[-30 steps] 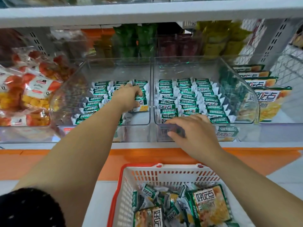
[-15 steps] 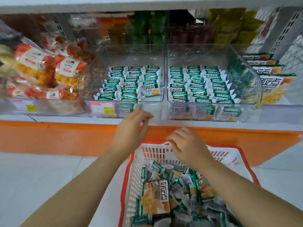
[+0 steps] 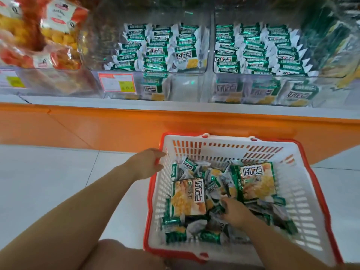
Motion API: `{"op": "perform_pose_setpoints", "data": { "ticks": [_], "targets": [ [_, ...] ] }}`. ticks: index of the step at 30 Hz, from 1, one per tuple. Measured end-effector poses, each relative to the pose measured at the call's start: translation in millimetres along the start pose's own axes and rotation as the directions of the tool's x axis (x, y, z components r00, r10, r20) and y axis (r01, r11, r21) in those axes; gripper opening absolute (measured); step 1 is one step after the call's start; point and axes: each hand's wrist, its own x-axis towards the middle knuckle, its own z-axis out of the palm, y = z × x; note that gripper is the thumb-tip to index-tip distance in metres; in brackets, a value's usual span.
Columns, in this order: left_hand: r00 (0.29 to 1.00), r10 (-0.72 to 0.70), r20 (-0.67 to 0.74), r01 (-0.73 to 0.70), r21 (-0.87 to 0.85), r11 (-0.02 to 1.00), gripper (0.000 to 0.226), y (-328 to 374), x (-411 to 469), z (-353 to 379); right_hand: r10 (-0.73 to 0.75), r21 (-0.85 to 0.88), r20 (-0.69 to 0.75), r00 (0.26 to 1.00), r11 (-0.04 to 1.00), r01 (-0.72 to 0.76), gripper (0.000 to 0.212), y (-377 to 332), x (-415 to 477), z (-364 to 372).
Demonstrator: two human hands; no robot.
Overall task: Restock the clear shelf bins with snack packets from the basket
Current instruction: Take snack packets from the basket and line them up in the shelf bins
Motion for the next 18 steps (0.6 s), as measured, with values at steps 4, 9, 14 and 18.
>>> {"op": "perform_pose_setpoints", "data": {
  "ticks": [4,9,14,18],
  "targets": [
    [1.000,-0.018,0.005,0.018,-0.016,1.000,0.049,-3.3,4.9,3.6,0.009,-0.012,-0.115,0.993,1.000,-0.010,0.026,10.0,14.1,14.9],
    [0.999,-0.038,0.025,0.038,-0.004,0.999,0.050,-0.7,5.7,4.4,-0.036,-0.091,-0.140,0.989,0.996,0.023,0.012,9.3,18.1,5.7],
    [0.991,-0.079,0.111,0.075,0.037,0.996,0.060,4.1,2.8,3.3,-0.142,-0.020,-0.224,0.964,0.990,0.141,0.021,-0.6,-1.0,-41.1],
    [0.972,-0.096,0.213,0.073,0.112,0.991,0.067,30.4,-4.3,-14.6,-0.233,0.044,-0.249,0.940,0.967,0.251,0.026,-37.2,-33.3,-105.3]
  ]
}}
